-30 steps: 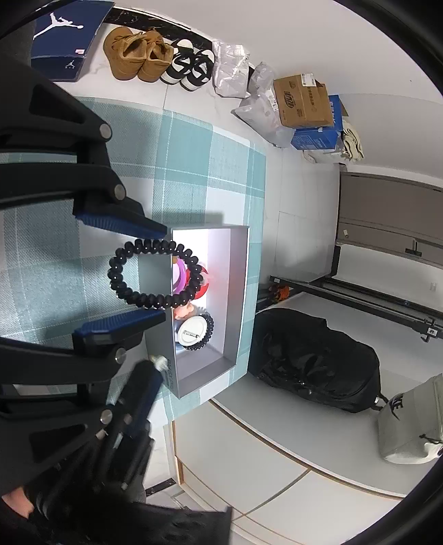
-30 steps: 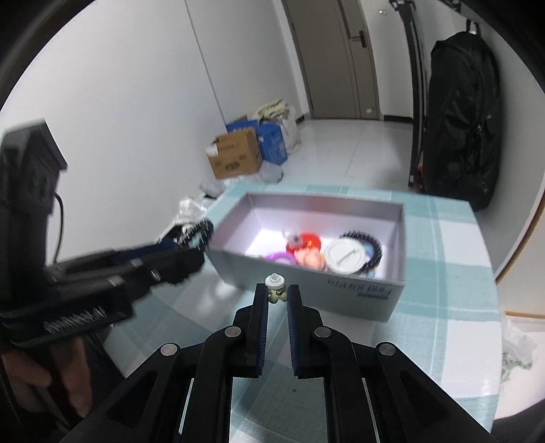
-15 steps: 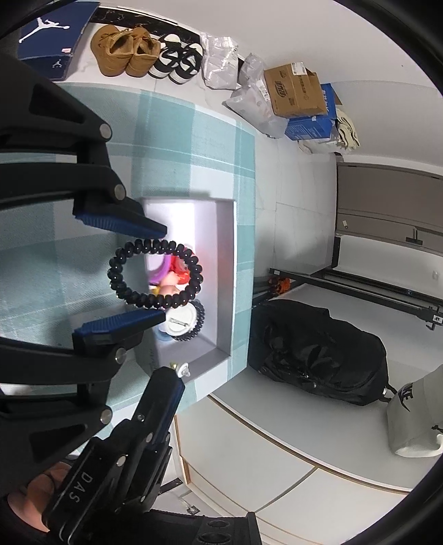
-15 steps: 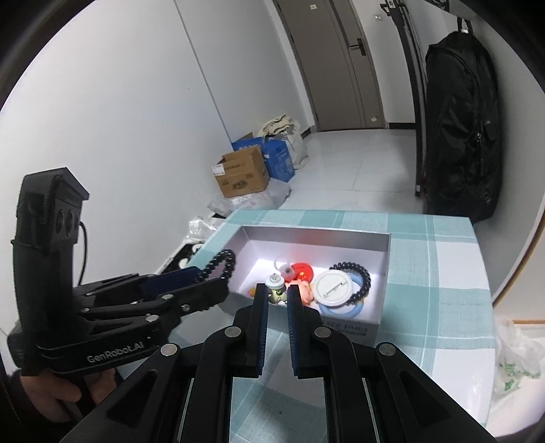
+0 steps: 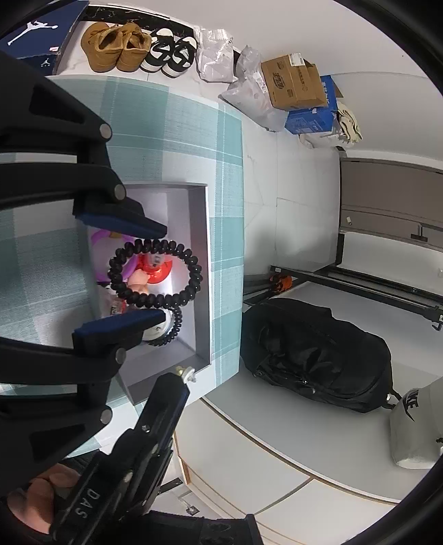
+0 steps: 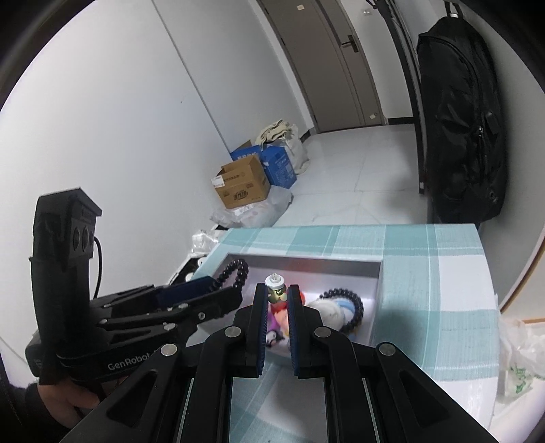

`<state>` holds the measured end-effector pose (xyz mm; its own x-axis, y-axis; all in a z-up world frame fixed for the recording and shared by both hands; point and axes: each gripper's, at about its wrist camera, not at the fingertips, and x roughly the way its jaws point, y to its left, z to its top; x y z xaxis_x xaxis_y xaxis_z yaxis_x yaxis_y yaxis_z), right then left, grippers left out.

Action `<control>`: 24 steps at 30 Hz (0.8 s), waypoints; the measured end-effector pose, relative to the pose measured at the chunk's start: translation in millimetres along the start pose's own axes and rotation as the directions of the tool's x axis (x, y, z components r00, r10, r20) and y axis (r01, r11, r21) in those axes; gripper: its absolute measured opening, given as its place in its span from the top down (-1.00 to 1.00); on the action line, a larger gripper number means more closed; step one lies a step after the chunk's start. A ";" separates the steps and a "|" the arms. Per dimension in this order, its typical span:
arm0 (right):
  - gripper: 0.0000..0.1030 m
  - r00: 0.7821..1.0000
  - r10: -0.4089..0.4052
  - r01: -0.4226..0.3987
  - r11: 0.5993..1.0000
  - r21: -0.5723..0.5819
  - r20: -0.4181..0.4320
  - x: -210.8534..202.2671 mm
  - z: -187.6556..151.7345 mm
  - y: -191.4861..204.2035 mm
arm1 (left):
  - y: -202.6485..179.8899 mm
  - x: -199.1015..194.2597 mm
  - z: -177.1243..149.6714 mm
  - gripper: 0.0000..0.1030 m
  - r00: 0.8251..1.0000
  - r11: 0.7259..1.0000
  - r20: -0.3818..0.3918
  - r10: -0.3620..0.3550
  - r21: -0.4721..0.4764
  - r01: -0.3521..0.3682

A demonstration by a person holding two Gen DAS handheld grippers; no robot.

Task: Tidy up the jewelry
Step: 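Lower the hair tie and earring into the silver box and open both tools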

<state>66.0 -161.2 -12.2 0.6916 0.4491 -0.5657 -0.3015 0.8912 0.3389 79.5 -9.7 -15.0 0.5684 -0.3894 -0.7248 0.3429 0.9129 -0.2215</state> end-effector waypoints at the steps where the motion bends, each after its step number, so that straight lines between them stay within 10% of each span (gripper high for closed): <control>1: 0.80 1.000 0.016 -0.016 1.000 0.010 -0.002 1.8 2.0 -2.5 | 0.9 1.3 1.6 0.29 1.000 1.000 -0.004 -0.001 -0.001 0.001; 24: 0.80 0.996 0.082 -0.076 0.988 0.134 -0.036 27.9 15.6 -32.2 | 4.5 31.0 15.5 0.29 0.997 0.999 -0.069 -0.047 0.018 0.048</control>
<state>105.2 -178.3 -27.2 0.6408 0.5224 -0.5625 -0.2630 0.8378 0.4784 110.2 -19.6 -28.4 0.4989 -0.4225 -0.7567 0.3837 0.8906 -0.2443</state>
